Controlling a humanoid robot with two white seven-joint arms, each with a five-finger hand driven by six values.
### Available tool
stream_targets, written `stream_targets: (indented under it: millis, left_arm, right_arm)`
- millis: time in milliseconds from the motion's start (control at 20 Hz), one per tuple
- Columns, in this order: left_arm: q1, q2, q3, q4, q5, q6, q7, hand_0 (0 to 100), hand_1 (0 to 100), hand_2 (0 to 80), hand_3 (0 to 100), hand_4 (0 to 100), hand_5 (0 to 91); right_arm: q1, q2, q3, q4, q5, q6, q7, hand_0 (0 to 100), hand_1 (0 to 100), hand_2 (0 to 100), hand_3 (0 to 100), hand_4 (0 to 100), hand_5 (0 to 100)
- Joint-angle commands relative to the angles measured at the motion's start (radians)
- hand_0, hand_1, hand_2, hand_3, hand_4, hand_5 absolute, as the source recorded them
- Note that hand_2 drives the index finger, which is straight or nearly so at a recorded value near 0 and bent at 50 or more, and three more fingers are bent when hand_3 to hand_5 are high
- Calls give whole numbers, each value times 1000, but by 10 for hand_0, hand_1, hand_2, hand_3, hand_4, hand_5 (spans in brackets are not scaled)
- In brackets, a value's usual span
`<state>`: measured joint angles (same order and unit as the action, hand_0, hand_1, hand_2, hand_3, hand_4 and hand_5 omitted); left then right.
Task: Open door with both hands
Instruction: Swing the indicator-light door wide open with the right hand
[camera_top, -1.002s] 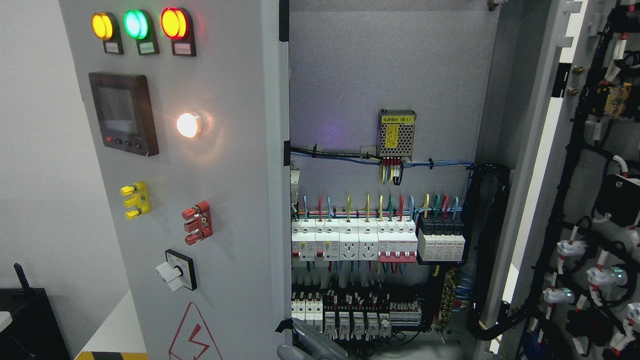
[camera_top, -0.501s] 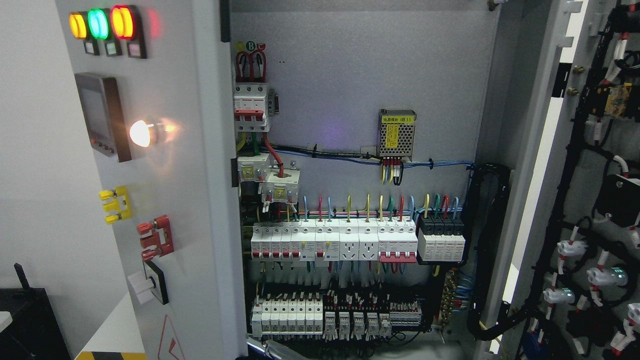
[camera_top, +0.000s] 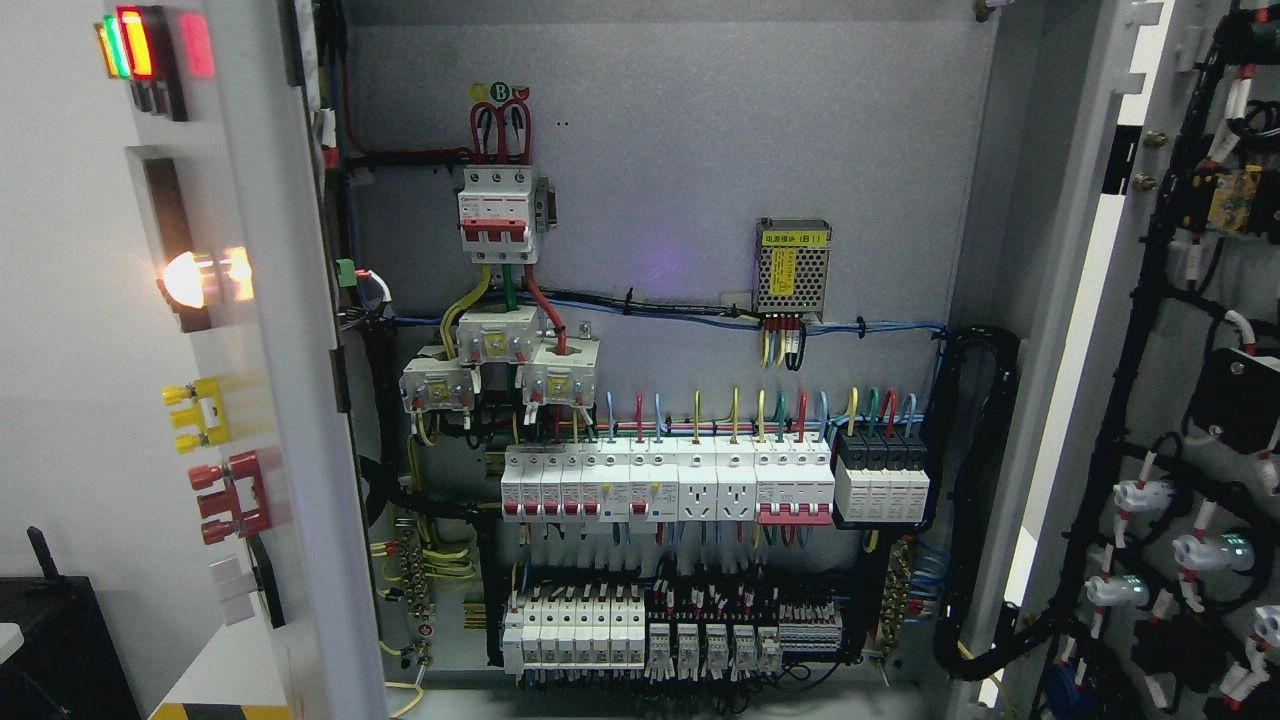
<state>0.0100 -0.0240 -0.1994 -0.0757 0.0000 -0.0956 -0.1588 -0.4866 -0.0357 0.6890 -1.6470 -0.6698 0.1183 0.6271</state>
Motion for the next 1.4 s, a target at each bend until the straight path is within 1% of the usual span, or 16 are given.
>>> stream_targets:
  millis: [0,150,401,601,651,752,902,1253,1353]
  left_arm:
    - [5,-11,0,1,15,-1,1,120,389,0,0,0,0]
    - [4,-16,0,1,15,-1,1,120,389,0,0,0,0]
    - [5,-24,0,1,15,-1,1,120,389,0,0,0,0]
    - [8,-21,0,2,15,-1,1,120,389,0,0,0,0]
    - [8,-19,0,2,15,-3,1,120,389,0,0,0,0]
    - [8,-19,0,2,15,-1,1,120,389,0,0,0,0]
    - [8,-19,2,2,15,-1,1,120,389,0,0,0,0]
    - [8,-19,2,2,15,-1,1,120,389,0,0,0,0]
    - [8,-19,0,2,15,-1,1,120,389,0,0,0,0]
  right_arm:
    - [0,10,64,-19,-1,20,-1,120,389,0,0,0,0]
    - [-3,26,73,-16,1,46,-4,120,389,0,0,0,0]
    - [-10,77,75,-5,12,81,-9,120,389,0,0,0,0]
    - [-12,108,75,3,16,130,-10,120,389,0,0,0,0]
    - [-14,117,75,3,15,138,-16,120,389,0,0,0,0]
    - [-15,126,78,4,16,142,-27,120,389,0,0,0,0]
    - [-18,131,95,4,27,149,-27,120,389,0,0,0,0]
    - [-43,177,101,33,45,147,-29,120,389,0,0,0,0]
    - [-52,181,103,42,45,147,-29,120,389,0,0,0,0]
